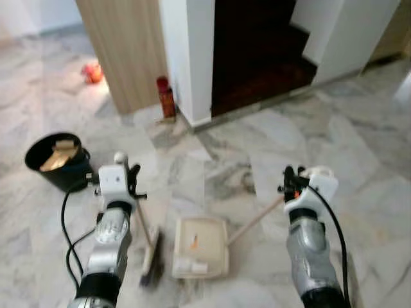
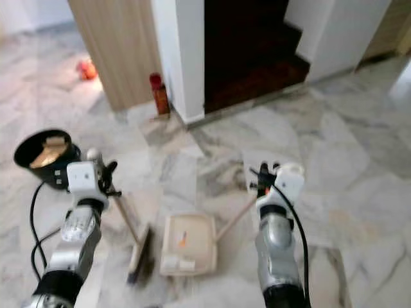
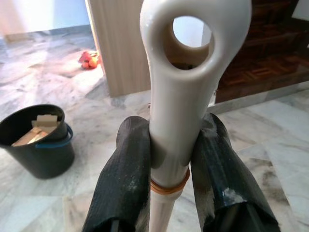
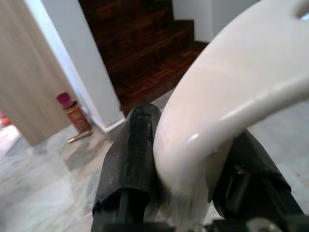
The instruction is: Sweep floor
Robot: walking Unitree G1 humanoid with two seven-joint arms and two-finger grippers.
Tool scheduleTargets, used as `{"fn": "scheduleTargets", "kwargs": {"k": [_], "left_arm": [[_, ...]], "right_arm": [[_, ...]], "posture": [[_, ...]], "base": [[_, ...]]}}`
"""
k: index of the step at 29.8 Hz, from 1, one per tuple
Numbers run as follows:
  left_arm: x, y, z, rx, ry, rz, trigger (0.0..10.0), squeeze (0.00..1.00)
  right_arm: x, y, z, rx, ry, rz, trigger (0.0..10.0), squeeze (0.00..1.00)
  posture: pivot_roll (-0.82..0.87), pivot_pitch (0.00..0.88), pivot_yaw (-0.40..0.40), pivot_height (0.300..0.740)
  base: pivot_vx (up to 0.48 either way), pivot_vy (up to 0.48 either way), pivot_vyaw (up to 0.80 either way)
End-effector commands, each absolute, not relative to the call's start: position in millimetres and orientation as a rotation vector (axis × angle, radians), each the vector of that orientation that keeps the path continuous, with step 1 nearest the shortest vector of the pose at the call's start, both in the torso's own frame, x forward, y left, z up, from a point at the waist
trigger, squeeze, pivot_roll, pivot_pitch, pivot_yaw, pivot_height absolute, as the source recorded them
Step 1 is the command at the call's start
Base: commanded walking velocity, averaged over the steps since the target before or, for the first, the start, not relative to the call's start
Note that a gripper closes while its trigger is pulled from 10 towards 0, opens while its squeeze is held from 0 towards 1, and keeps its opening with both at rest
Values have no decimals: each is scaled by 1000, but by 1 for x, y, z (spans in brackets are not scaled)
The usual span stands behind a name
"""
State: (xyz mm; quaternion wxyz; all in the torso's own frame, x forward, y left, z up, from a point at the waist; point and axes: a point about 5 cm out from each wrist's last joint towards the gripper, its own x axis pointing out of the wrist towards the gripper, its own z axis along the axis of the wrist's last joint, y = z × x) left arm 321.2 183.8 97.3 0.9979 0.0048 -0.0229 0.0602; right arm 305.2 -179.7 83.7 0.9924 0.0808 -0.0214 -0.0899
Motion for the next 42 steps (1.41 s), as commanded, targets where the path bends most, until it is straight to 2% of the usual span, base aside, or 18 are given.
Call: {"fn": "scheduleTargets", "kwargs": {"k": [1,10,16,25,32,42], "left_arm": [[321,189,102,9,-66,132,10000,0],[321,190,102,13,-65,136,10000,0],[321,190,102,13,-64,135,10000,0],[321,190,103,15,-66,139,10000,0],[321,190,104,25,-74,134,10000,0],[321,190,105,32,-81,135,10000,0]], "right_arm": [[309,-175,96,159,-95,-163,10000,0],[310,-173,96,155,-96,-149,10000,0],[309,-172,96,158,-96,-148,10000,0],[309,-172,94,162,-90,-142,10000,0],[309,-171,94,156,-91,-138,10000,0],[309,-171,93,161,-87,-138,10000,0]], "posture": [[-84,63,13,740],[-80,66,14,740],[-80,69,14,740],[-79,73,13,740],[-77,75,13,740],[-77,76,14,740]], "base": [[0,300,0],[0,297,0],[0,298,685],[0,293,0],[0,0,0],[0,0,469]]}}
